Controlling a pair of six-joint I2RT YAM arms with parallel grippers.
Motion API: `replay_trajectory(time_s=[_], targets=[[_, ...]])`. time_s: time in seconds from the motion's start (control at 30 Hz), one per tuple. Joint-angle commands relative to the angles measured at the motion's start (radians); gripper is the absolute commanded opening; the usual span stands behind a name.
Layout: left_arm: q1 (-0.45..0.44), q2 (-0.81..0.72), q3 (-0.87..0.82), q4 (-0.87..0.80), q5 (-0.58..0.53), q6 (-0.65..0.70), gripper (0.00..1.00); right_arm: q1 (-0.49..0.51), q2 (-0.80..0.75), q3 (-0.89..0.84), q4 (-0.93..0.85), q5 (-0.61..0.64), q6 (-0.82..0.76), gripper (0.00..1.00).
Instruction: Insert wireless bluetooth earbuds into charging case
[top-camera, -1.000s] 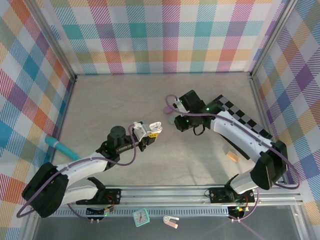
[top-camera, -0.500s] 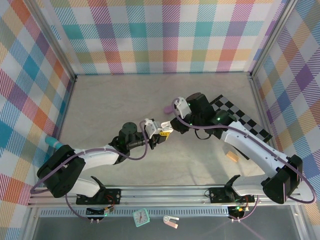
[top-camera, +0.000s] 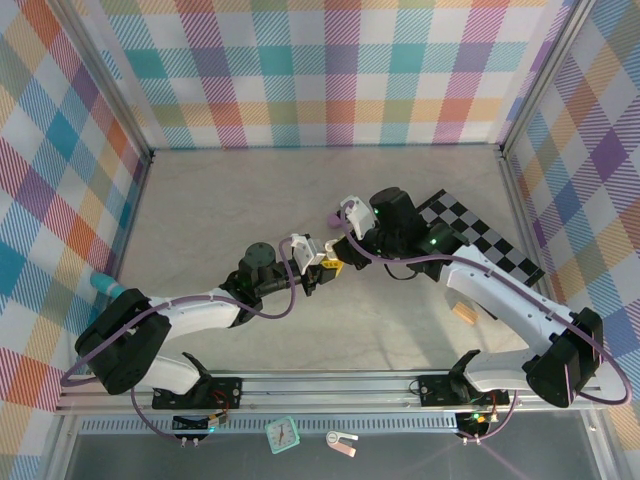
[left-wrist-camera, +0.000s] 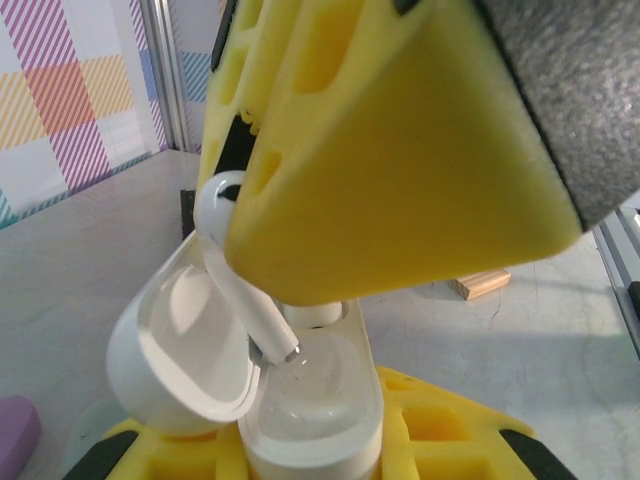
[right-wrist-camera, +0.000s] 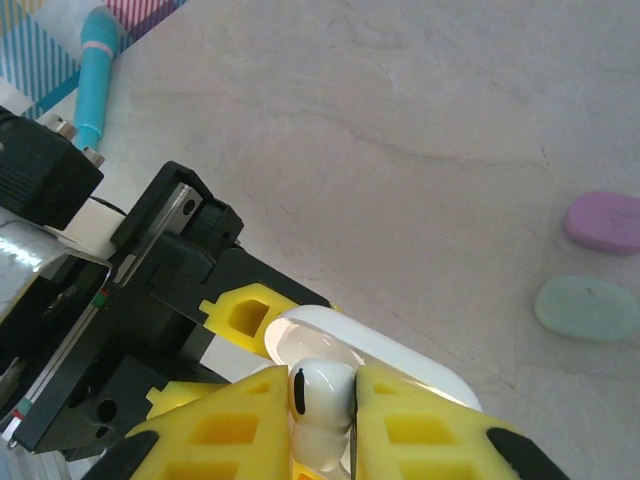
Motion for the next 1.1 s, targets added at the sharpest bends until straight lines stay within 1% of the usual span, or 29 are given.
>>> replay_trajectory(time_s=[0.0,0.13,0.27,0.53,0.67,0.73,0.8,0.93,1.07], targets=[[-0.017,-0.012,0.034,0.045,0.013,-0.023,0.06,0.009,-0.007,-0.015,0.041,-0.046,-0.012,0.2],[-0.018,-0.014,0.043,0.04,0.005,-0.037,0.06,0.013,0.0,-0.021,0.048,-0.059,-0.012,0.2],[-0.018,-0.014,0.059,-0.006,-0.002,-0.028,0.06,0.017,0.006,-0.022,0.047,-0.062,-0.016,0.2],[-0.018,-0.021,0.063,-0.005,-0.022,-0.033,0.06,0.021,0.008,-0.043,0.083,-0.082,-0.003,0.2],[-0.017,-0.035,0.058,0.008,-0.035,-0.048,0.06,0.021,0.0,-0.069,0.083,-0.062,-0.014,0.21],[-0.018,-0.043,0.058,0.005,-0.04,-0.048,0.06,0.02,-0.008,-0.076,0.075,-0.041,-0.017,0.23],[-0.018,-0.053,0.058,-0.001,-0.039,-0.048,0.06,0.02,-0.019,-0.073,0.066,-0.006,-0.015,0.28],[-0.017,-0.057,0.057,-0.004,-0.034,-0.046,0.06,0.017,-0.017,-0.037,0.02,0.119,0.009,0.36],[-0.018,-0.058,0.057,-0.003,-0.036,-0.045,0.06,0.018,-0.024,-0.024,0.023,0.106,0.019,0.42]])
